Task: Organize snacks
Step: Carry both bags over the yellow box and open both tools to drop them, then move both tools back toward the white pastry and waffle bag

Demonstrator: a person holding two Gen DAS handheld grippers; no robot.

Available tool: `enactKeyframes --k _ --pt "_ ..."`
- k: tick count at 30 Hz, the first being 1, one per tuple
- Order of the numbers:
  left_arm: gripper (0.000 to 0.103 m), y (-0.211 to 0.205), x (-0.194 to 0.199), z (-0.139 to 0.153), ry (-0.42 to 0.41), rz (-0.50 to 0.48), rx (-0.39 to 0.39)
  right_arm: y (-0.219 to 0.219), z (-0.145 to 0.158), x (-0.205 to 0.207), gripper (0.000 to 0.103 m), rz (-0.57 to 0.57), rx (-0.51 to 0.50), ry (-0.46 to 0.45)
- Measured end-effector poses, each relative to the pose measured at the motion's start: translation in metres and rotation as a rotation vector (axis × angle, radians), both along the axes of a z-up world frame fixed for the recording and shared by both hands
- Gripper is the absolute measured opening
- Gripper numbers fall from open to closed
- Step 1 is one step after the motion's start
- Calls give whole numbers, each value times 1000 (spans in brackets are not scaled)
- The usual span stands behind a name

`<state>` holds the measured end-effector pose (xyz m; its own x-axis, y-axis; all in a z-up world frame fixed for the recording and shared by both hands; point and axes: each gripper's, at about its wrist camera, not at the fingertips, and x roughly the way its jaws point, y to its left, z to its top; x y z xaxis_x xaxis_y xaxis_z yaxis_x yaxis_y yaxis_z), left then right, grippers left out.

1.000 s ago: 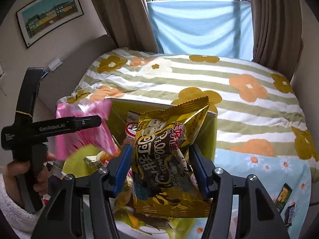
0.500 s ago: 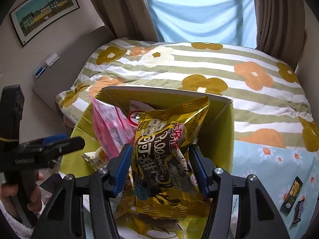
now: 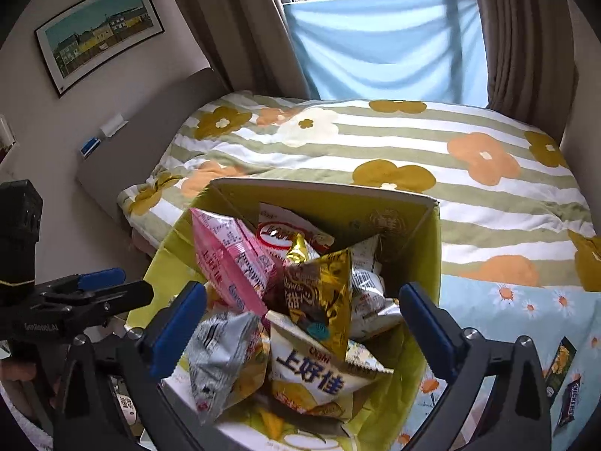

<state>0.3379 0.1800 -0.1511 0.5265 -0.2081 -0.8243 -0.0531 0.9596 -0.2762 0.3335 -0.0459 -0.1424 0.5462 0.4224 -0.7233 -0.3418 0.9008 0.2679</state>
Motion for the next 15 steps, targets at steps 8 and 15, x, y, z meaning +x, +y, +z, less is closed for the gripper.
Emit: enactKeyframes --k 8,15 --pt "103 -15 -12 17 -51 -49 3 -5 14 -17 102 -32 -24 -23" --pt "103 -39 -22 27 -107 -93 17 -30 23 -40 102 -130 -40 -44"
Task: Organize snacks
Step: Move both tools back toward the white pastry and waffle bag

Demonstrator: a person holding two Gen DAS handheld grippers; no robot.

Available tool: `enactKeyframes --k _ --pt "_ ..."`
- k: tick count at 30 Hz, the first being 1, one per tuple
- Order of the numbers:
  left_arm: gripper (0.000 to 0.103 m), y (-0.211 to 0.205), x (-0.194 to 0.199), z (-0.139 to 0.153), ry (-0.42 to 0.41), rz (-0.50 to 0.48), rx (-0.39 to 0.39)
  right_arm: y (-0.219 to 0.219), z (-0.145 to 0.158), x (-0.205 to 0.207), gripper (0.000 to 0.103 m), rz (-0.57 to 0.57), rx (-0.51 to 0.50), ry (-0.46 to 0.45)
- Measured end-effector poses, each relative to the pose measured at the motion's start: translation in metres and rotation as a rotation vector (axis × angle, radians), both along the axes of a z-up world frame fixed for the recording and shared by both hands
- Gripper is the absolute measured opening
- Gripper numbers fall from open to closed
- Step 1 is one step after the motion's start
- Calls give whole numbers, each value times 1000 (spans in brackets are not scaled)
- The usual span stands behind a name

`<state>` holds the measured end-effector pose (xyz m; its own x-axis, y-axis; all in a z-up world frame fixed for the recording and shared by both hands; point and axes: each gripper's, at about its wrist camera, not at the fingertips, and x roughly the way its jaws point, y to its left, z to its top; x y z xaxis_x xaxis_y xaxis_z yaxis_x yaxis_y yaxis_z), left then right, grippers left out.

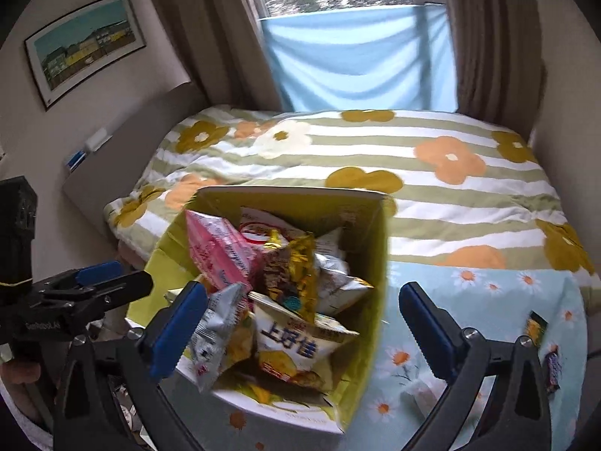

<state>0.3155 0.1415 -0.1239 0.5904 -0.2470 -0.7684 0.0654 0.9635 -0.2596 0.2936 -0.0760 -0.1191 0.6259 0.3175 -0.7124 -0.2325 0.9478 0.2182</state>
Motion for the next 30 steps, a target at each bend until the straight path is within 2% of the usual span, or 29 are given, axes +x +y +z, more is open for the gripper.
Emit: enactKeyframes --k 4,6,14,19,26,30 --pt "103 -21 -3 7 -45 -56 0 -15 6 -16 102 -79 -51 -30" --pt "103 -35 -4 9 -57 -99 -10 -28 10 -27 102 -128 -42 -40" --pt "103 -96 -11 13 -60 -241 -18 -81 16 -67 102 -270 -65 -45" --pt "103 -146 -25 17 -65 -327 -1 -122 12 -95 102 -318 -75 -29" --pt "103 -228 -48 6 -1 -437 32 -189 2 -135 102 -359 -92 4" --pt "103 -269 -58 -11 55 -445 22 -225 -10 -154 102 -365 -85 41"
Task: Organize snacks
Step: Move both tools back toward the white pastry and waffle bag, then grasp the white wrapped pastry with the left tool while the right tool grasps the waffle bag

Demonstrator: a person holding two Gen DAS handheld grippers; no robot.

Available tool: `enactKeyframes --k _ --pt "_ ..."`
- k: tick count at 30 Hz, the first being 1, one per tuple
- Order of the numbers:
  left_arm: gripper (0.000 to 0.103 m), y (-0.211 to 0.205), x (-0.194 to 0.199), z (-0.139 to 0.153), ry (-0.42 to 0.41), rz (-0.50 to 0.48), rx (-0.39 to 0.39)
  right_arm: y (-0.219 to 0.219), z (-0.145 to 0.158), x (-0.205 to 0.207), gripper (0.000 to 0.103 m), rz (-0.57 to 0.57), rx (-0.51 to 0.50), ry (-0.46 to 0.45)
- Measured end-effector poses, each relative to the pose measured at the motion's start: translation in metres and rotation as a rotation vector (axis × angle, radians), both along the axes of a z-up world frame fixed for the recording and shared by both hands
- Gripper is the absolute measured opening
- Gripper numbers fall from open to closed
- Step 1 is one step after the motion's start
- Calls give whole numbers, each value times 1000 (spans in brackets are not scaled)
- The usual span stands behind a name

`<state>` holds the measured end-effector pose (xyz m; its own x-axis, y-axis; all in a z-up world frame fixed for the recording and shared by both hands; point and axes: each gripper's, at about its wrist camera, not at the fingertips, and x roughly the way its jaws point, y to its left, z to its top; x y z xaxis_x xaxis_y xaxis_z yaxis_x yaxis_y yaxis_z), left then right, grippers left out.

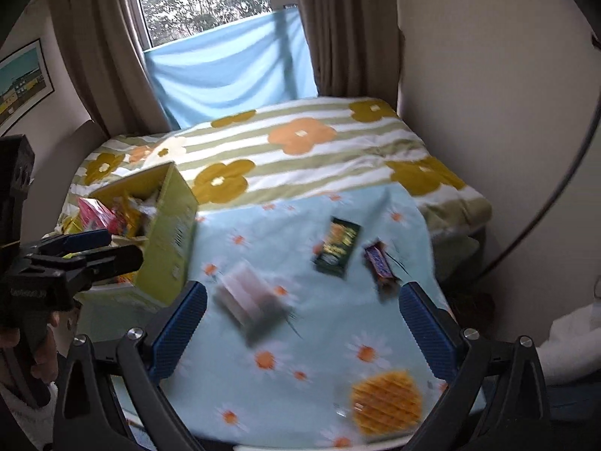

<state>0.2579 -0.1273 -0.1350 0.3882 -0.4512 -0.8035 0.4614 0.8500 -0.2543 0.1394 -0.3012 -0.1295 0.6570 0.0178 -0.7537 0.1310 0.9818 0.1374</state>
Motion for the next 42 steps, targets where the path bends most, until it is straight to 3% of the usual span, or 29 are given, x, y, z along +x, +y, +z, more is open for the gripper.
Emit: enactKeyframes --k 6,15,24,29,42 --pt "103 -43 0 -44 123 102 18 -38 -29 -18 102 28 33 57" --pt "103 -68 30 -117 193 346 79 -59 -88 -26 102 85 71 146" --pt "103 -72 57 -169 241 472 138 -61 -136 -40 102 82 75 214" --pt "103 -68 63 -195 281 514 135 -59 -153 -46 102 96 20 241" --pt "102 -85 64 -201 203 477 274 -47 -175 -43 102 162 -62 323"
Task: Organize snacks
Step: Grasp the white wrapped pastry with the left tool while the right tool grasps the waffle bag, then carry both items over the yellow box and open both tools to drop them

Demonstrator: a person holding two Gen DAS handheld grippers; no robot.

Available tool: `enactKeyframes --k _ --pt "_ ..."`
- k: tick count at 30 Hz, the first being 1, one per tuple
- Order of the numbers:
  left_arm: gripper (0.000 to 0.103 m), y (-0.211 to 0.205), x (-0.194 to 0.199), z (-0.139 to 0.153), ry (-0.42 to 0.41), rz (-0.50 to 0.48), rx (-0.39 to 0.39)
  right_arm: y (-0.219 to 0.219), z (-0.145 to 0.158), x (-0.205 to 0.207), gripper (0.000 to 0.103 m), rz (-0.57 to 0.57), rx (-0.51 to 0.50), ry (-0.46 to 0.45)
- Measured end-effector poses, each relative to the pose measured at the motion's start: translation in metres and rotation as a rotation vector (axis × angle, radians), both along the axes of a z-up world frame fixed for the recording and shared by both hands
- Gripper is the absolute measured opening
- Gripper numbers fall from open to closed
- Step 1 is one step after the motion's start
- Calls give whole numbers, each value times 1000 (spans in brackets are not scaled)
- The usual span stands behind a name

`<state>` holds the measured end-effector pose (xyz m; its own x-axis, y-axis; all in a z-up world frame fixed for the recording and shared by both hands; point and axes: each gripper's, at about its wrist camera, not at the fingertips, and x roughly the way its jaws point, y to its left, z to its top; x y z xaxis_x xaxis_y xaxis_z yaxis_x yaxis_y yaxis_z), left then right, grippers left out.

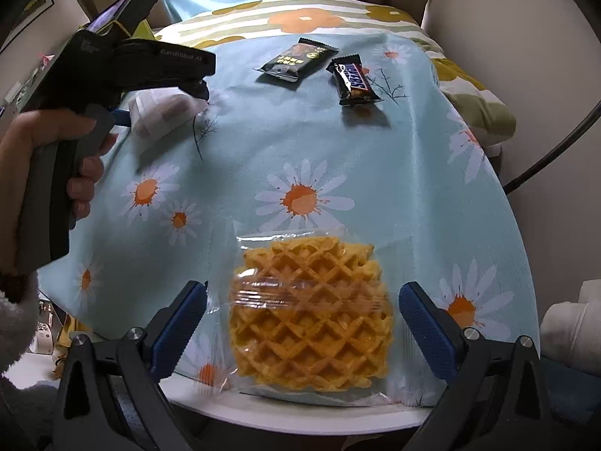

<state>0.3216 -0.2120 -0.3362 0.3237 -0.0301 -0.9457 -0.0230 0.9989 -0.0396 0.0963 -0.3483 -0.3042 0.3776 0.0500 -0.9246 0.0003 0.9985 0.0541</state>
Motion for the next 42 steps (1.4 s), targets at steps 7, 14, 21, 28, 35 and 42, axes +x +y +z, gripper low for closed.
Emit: enactKeyframes --k 7,14,21,28,35,42 --pt "91 3 -9 3 -11 -79 21 2 -5 8 102 26 -20 37" --pt "65 20 -11 10 5 -100 13 17 -18 11 103 74 -109 71" --pt "63 20 -14 13 -5 -134 4 15 -20 11 103 72 -90 73" --pt "63 21 -17 15 -9 -153 -27 15 -14 15 74 89 -80 40" --pt "62 24 -23 27 -18 -163 -81 9 -2 20 70 41 -21 27" --pt "62 20 -32 71 -104 -186 -137 9 34 26 70 39 -27 -59"
